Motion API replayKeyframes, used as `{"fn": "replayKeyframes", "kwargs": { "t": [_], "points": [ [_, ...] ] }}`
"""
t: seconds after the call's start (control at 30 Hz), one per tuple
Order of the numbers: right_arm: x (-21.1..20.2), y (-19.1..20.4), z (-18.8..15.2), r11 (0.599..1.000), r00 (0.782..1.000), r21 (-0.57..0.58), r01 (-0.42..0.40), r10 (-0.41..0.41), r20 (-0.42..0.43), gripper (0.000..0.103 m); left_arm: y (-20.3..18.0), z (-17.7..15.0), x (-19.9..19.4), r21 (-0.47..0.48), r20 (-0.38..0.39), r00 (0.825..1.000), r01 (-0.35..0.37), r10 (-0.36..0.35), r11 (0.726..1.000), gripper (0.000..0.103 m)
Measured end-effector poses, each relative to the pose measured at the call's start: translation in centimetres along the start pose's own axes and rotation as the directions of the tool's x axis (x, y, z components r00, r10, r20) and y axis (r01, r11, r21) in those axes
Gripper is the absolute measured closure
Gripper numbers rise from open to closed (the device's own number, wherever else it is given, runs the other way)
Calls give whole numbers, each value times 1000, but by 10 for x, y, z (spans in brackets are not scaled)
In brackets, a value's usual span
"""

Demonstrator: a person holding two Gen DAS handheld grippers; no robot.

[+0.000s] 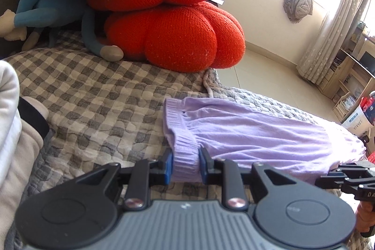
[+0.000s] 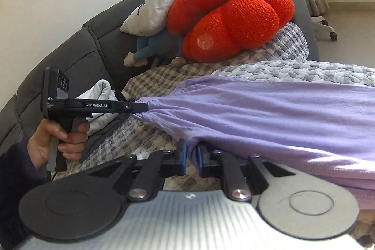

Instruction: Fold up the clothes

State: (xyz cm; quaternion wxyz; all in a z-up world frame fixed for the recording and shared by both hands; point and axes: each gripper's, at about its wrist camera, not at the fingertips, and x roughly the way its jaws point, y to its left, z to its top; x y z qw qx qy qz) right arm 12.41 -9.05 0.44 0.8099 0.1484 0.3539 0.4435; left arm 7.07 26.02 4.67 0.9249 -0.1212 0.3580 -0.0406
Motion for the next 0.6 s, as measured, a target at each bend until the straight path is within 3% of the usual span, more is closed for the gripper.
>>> {"fn": "replayKeyframes", "kwargs": {
  "t": [0.17, 0.33, 0.5, 0.6],
  "points": [
    [1, 1, -4, 1000, 999, -31, 7, -8, -36, 87, 8, -1, -1, -7, -47, 999, -18, 18, 1000, 76],
    [2, 1, -7, 998, 997, -61, 12, -17, -72, 85, 7, 0, -6, -25, -39, 999, -12, 12, 1000, 76],
    [3, 1, -11, 999, 996, -36, -6, 3, -85, 75, 14, 2, -9, -65, -38, 999, -4, 2, 998, 76],
    [-2, 13, -14, 991, 997, -132, -26, 15, -81, 79, 18, 2, -10, -104, -38, 999, 11, -15, 994, 77]
  ]
}}
